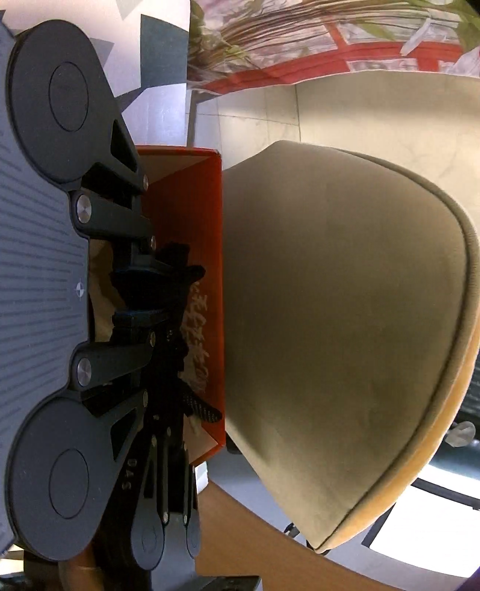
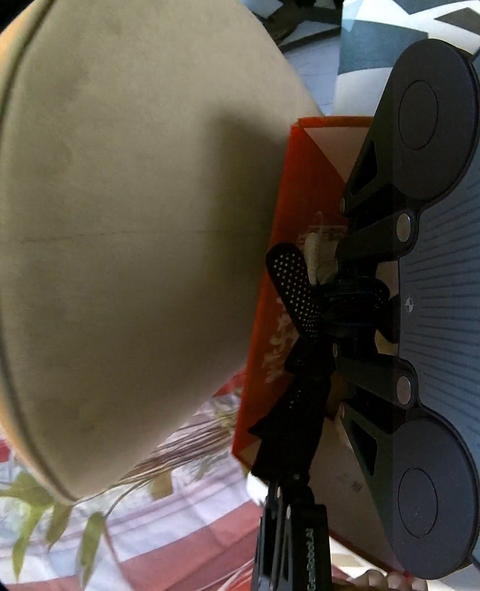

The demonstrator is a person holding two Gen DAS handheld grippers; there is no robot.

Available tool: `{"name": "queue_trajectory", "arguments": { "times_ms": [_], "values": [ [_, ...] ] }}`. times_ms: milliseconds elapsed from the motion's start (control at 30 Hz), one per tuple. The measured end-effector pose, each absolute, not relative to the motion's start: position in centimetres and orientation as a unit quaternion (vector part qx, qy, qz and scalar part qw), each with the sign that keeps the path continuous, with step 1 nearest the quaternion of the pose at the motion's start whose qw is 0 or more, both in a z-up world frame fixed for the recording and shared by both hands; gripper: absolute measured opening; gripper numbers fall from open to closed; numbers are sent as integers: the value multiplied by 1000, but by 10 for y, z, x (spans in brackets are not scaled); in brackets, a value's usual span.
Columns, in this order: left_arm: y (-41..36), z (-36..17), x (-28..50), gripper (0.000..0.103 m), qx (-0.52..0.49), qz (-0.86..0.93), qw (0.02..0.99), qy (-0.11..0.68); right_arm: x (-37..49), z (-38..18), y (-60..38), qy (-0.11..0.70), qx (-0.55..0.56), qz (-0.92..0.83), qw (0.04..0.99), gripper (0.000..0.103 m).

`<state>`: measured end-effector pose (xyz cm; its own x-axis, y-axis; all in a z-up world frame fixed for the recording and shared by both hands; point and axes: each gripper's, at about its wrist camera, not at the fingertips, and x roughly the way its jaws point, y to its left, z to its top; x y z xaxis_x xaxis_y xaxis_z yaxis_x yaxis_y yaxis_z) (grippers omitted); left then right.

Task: Organize soft objects
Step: 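Lower the glove into the red box and open both grippers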

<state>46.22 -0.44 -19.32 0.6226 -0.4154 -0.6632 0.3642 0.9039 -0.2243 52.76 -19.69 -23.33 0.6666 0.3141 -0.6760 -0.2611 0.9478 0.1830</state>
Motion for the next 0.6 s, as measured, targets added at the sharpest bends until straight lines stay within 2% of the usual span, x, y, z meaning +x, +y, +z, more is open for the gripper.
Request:
{"name": "queue_trajectory", "arguments": {
  "times_ms": [67,100,133,200,267,433,600],
  "values": [
    [-4,-190,462,37,-32,-214,901,375,528,-237,-195,382,30,147,912,19],
    [-3,-188,460,47,-28,-211,904,371,528,-238,-195,383,31,141,912,22],
    [-4,-185,460,53,-25,-210,907,366,527,-238,-196,384,31,135,913,24],
    [-3,-178,461,54,-22,-209,910,358,523,-236,-199,382,36,129,914,27],
    [-1,-171,457,56,-18,-208,913,352,516,-231,-205,378,39,123,917,40],
    [-1,-155,426,71,8,-201,925,323,494,-214,-222,347,65,117,928,62],
    [3,-146,390,82,12,-194,932,306,456,-200,-241,328,76,114,935,76]
  ]
}}
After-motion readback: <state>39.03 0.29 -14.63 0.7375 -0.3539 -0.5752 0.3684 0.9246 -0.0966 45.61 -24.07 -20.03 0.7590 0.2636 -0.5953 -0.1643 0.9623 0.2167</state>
